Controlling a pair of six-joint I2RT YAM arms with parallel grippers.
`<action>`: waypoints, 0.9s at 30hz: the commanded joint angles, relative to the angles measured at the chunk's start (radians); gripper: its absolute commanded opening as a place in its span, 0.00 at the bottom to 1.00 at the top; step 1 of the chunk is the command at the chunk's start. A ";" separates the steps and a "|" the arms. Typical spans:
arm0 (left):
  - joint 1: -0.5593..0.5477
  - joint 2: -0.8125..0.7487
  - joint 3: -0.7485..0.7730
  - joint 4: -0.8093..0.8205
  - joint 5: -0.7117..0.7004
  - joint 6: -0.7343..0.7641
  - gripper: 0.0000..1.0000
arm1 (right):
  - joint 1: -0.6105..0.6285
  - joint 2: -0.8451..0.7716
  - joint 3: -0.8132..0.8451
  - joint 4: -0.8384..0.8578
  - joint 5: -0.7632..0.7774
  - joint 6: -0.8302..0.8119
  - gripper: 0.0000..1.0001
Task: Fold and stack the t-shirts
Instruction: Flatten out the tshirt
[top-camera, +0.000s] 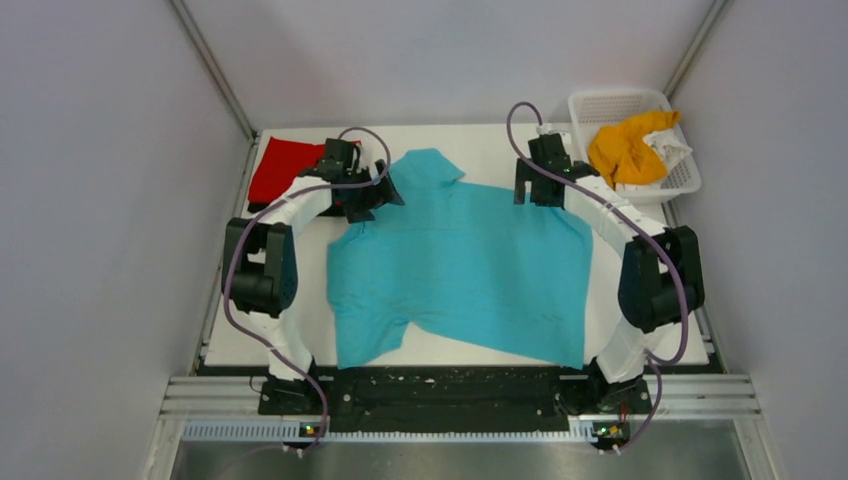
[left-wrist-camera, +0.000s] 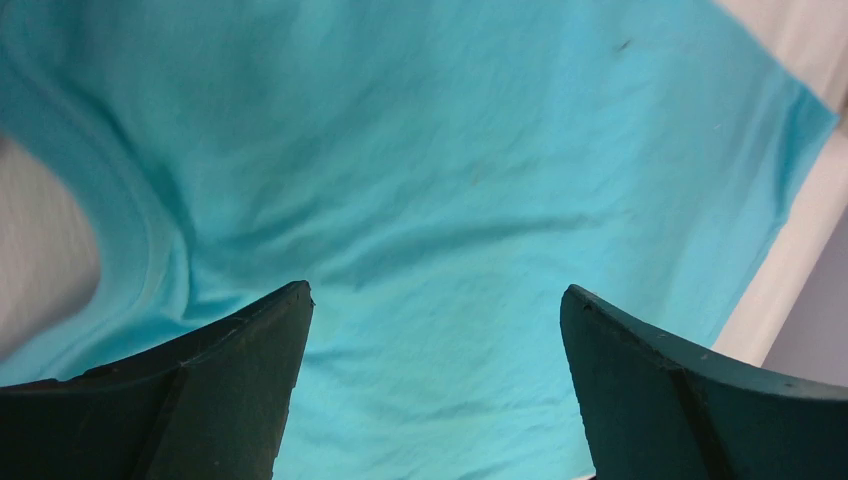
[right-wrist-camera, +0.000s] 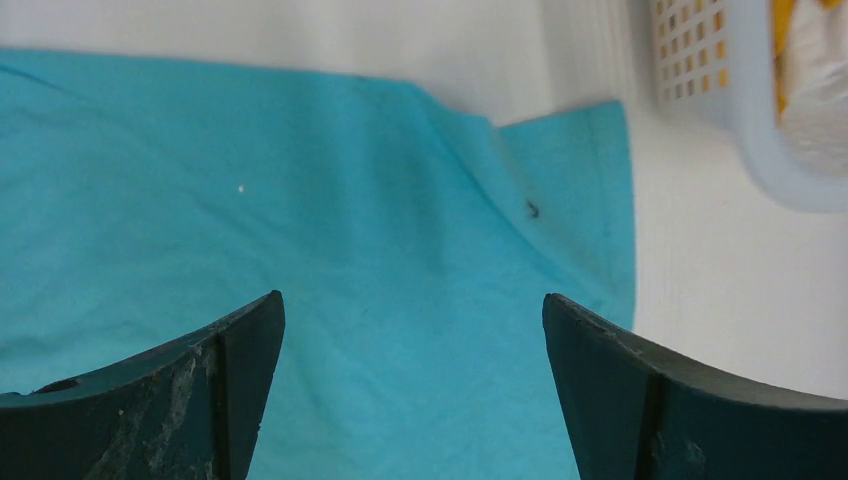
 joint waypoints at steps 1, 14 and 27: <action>-0.007 0.075 0.116 0.015 0.048 0.025 0.99 | -0.003 0.038 -0.045 0.004 -0.105 0.091 0.99; -0.014 0.365 0.467 0.131 0.133 0.019 0.99 | -0.131 0.245 -0.022 0.220 -0.151 0.099 0.99; -0.008 0.556 0.624 0.045 0.062 -0.018 0.99 | -0.160 0.470 0.221 0.147 -0.174 0.051 0.99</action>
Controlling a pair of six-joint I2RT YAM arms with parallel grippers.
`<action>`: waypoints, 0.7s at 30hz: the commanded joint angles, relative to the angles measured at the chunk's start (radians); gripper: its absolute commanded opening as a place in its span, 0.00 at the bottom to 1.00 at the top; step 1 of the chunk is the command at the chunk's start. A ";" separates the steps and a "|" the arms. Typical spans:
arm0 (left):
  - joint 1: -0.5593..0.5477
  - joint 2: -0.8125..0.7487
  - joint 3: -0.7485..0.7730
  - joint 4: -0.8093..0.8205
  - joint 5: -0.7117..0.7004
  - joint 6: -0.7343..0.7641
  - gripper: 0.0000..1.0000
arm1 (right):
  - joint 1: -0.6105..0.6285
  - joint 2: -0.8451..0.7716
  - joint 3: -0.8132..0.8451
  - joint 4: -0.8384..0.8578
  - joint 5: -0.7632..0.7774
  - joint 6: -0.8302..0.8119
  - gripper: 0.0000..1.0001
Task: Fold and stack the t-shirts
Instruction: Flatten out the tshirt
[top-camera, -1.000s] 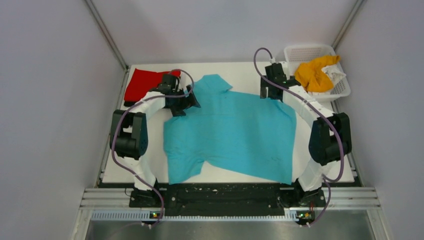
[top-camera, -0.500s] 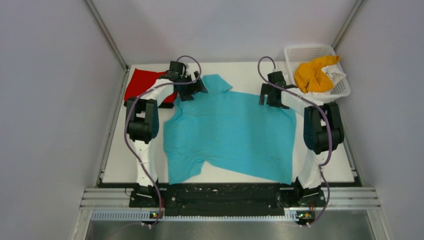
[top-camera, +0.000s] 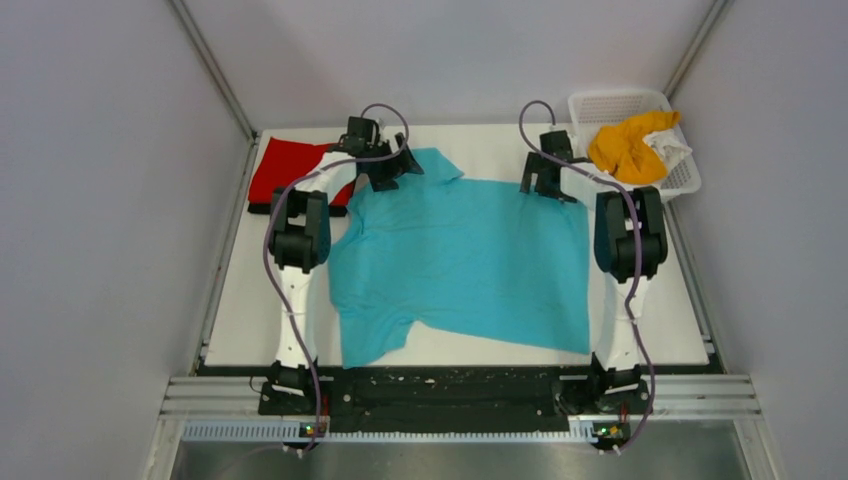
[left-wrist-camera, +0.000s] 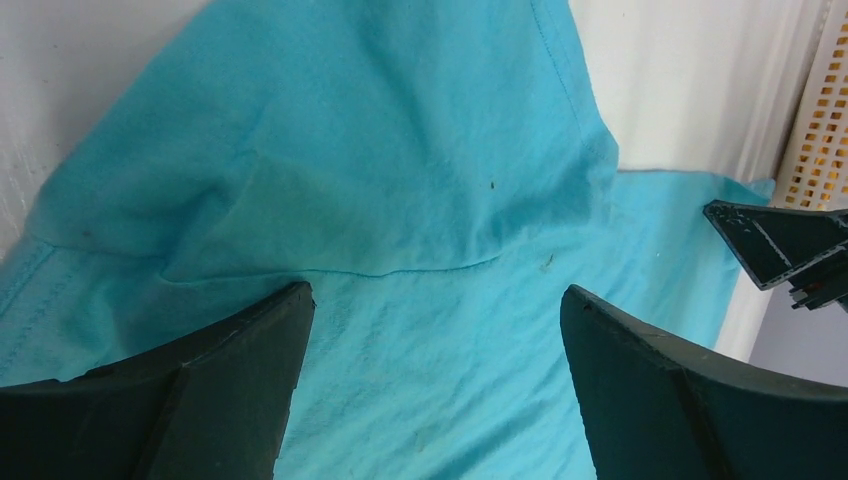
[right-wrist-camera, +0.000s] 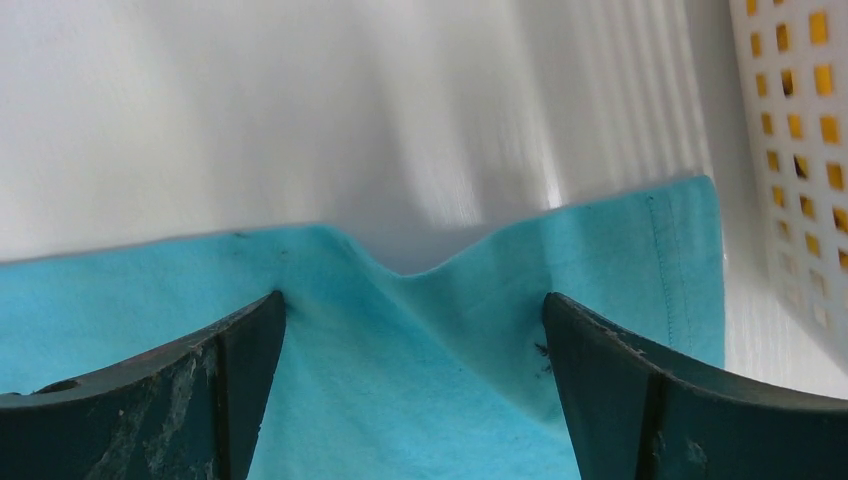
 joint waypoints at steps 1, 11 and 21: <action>0.006 0.047 0.045 -0.043 -0.073 -0.020 0.99 | -0.012 0.101 0.103 -0.050 -0.033 -0.027 0.99; 0.015 0.103 0.195 -0.078 -0.186 -0.068 0.99 | -0.028 0.235 0.370 -0.162 -0.027 -0.085 0.99; -0.006 -0.162 0.125 -0.052 -0.010 0.014 0.99 | 0.046 -0.050 0.261 -0.179 -0.046 -0.129 0.99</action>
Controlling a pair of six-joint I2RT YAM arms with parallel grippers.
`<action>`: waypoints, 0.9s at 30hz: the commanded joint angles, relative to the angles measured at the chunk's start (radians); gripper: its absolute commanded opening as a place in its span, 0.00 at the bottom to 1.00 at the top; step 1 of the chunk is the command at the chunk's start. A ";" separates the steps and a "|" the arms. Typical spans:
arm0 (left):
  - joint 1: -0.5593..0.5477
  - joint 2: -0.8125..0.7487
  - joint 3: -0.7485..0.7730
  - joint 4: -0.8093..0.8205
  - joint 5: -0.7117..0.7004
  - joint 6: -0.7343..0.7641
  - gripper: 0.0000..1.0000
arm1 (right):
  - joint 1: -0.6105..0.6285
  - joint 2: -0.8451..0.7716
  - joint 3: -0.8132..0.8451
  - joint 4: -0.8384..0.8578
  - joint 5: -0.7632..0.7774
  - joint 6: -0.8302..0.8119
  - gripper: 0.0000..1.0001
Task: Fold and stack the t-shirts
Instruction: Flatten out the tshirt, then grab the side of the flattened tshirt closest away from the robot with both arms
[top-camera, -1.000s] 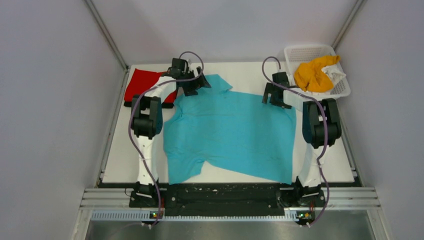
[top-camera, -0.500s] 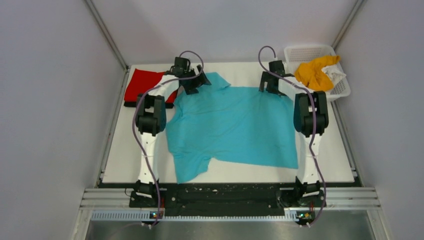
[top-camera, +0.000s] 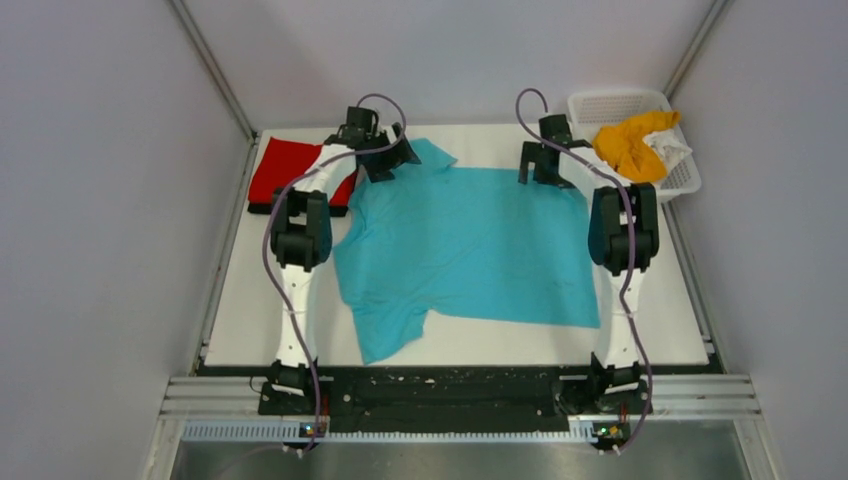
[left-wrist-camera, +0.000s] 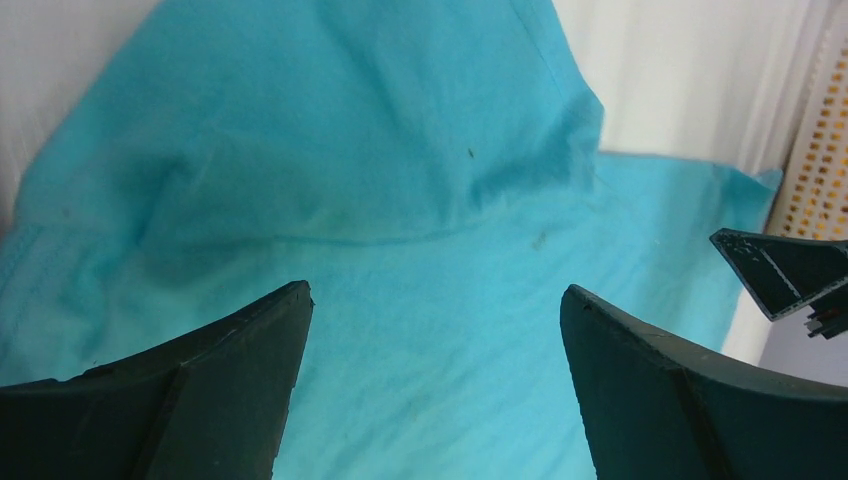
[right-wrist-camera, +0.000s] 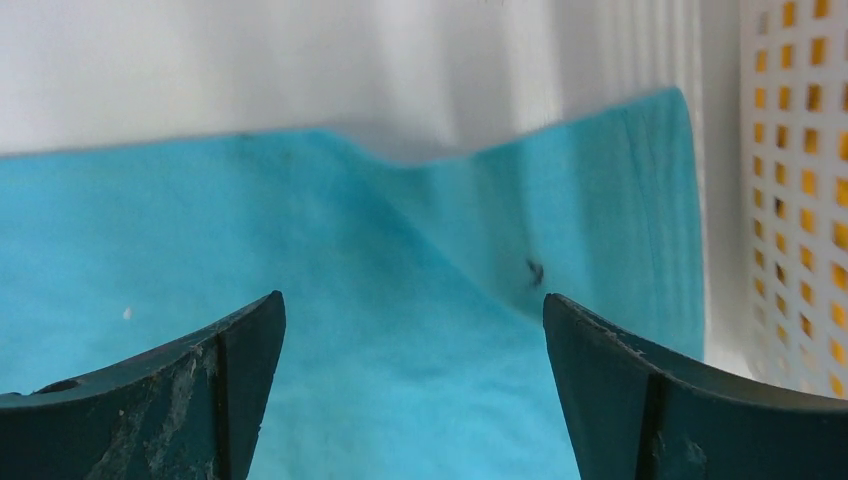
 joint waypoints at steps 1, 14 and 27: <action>-0.015 -0.276 -0.075 0.033 0.072 0.066 0.99 | 0.069 -0.230 -0.053 -0.021 0.037 -0.034 0.99; -0.113 -1.010 -0.918 -0.043 -0.224 0.071 0.99 | 0.207 -0.976 -0.734 0.067 0.271 0.249 0.99; -0.519 -1.630 -1.486 -0.596 -0.434 -0.426 0.98 | 0.192 -1.469 -1.122 -0.132 0.205 0.488 0.99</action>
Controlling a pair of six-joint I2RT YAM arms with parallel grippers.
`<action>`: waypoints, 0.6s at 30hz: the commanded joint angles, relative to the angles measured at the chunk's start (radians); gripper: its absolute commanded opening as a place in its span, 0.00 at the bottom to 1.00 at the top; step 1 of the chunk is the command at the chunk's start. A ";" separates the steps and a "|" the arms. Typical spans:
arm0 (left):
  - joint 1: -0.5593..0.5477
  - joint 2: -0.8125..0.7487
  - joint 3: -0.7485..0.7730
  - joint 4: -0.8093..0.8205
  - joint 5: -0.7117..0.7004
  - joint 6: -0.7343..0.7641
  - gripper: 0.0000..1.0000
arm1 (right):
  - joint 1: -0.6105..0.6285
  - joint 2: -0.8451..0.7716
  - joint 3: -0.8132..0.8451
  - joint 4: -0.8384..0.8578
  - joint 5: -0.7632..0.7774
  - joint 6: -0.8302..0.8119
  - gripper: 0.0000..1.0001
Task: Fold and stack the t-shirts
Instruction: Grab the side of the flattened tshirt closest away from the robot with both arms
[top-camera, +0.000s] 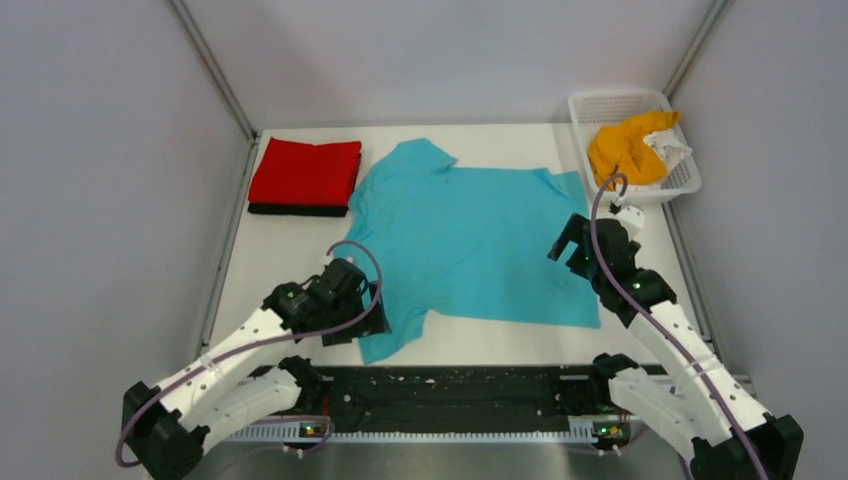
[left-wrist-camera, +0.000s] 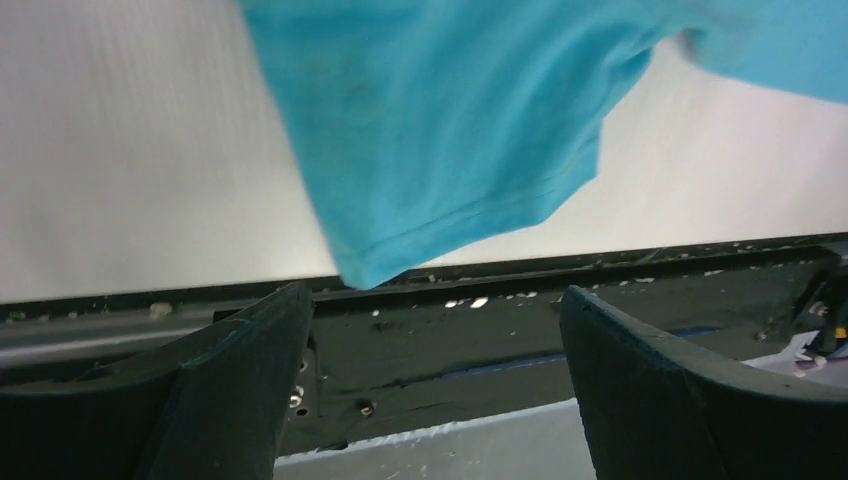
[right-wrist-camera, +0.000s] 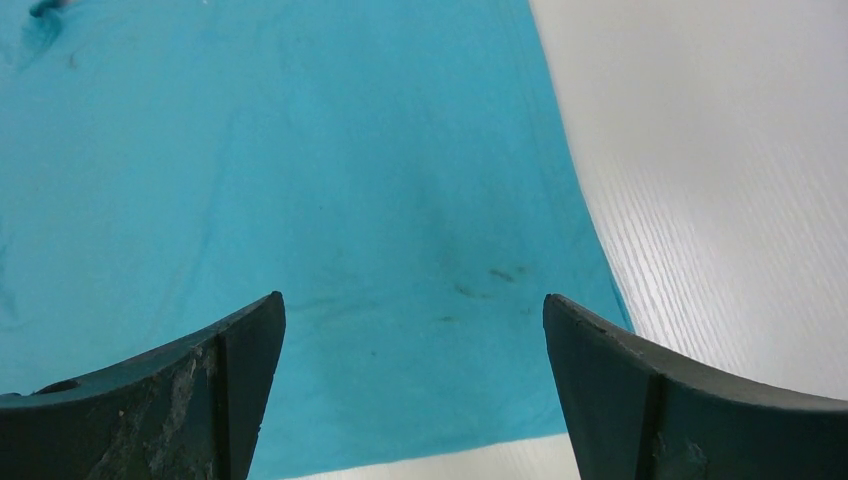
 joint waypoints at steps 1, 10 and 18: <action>-0.065 -0.140 -0.109 -0.166 -0.084 -0.224 0.97 | -0.005 -0.063 -0.055 -0.093 0.012 0.125 0.99; -0.085 0.007 -0.202 0.081 -0.105 -0.256 0.63 | -0.006 -0.072 -0.090 -0.193 0.075 0.193 0.98; -0.104 0.132 -0.232 0.211 -0.045 -0.273 0.36 | -0.006 -0.048 -0.112 -0.199 0.084 0.201 0.98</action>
